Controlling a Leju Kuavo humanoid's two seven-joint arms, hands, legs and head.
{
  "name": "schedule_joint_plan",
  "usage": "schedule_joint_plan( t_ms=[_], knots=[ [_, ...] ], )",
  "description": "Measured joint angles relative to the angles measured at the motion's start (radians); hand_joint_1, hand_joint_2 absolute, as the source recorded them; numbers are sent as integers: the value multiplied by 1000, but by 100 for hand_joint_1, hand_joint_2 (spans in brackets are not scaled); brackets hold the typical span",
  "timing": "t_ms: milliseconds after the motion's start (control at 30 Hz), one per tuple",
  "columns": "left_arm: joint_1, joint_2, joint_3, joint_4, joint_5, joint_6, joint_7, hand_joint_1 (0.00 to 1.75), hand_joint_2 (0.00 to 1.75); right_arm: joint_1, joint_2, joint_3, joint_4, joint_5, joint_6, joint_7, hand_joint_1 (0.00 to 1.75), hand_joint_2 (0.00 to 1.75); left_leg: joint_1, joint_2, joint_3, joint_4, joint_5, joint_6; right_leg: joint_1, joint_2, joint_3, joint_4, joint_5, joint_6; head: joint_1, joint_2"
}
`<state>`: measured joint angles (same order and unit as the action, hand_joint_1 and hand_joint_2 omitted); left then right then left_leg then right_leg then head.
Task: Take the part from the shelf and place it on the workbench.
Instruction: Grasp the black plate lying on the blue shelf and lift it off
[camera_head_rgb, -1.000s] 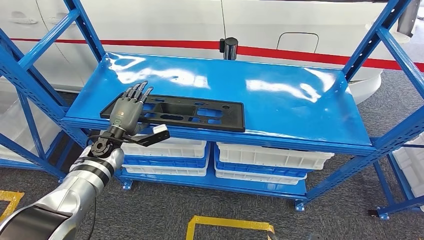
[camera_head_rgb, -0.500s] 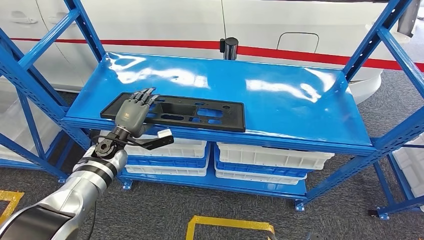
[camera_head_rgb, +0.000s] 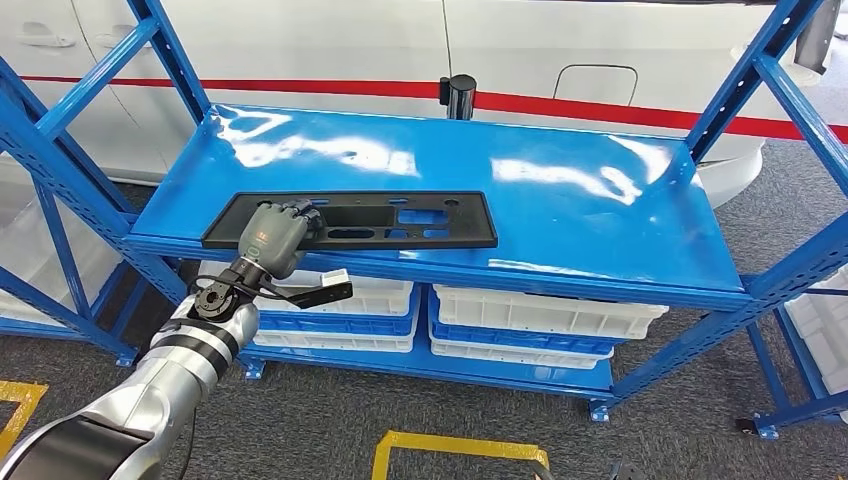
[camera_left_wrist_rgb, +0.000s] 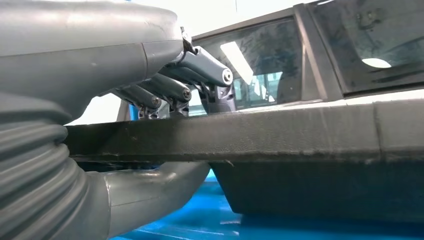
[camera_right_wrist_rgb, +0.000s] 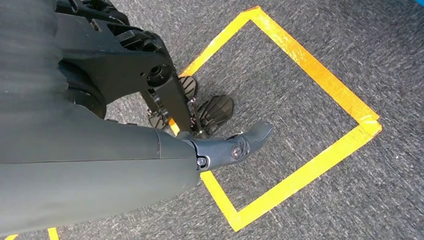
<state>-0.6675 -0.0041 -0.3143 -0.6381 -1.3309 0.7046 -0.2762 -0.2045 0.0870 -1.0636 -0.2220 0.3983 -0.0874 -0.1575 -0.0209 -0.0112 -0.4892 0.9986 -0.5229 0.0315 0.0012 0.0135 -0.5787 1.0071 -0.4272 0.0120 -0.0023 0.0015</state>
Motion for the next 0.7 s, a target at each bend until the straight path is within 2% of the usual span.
schedule_joint_plan(
  t_ms=[700],
  knots=[
    [25, -18, 89, -41, -1, 0, -19, 175, 175, 0, 0, 0, 0, -1, 0, 0, 0, 175, 0, 0, 0, 0, 0, 0, 0, 0, 0, 0, 0, 0, 0, 0]
  ],
)
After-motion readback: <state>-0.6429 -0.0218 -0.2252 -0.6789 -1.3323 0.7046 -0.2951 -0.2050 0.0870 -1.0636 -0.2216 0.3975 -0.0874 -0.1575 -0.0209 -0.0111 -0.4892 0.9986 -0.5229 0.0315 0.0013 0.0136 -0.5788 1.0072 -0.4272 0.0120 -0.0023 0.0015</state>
